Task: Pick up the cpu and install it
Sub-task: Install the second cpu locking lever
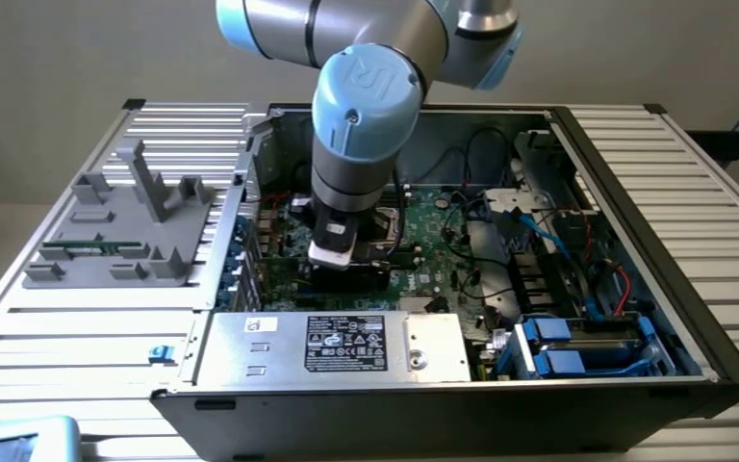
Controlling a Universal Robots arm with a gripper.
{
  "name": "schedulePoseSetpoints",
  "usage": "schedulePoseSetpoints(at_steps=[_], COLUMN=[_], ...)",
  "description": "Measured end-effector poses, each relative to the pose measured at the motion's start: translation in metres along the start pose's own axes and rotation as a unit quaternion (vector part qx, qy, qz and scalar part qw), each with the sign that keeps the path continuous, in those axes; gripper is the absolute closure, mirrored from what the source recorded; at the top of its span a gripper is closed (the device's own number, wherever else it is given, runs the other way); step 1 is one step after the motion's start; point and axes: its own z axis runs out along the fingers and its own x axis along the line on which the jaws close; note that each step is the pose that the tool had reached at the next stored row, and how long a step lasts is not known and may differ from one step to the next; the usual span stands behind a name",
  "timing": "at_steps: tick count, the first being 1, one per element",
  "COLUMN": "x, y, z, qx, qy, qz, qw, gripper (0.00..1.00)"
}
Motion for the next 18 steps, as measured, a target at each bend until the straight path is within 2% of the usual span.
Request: schedulePoseSetpoints(at_steps=[5,7,10,14,15,16,18], x=[-0.002,-0.003,-0.005,-0.007,-0.008,-0.008,-0.009], y=[-0.0047,-0.0079,-0.013,-0.0215,-0.024,-0.0262,-0.0296], z=[-0.0126,-0.0205,-0.0329,-0.0486,-0.0503,-0.0507,-0.0505], qx=[-0.0016,-0.0019,-0.0021,-0.0029,-0.0048,-0.0087,-0.0186], qy=[-0.007,-0.0088,-0.0097,-0.0094,-0.0089,-0.0078,-0.0046], qz=[0.003,0.004,0.004,0.005,0.005,0.005,0.006], qw=[1.0,1.0,0.9999,0.9999,0.9999,0.9999,0.9998], gripper=[0.88,0.88,0.88,0.88,0.88,0.88,0.88])
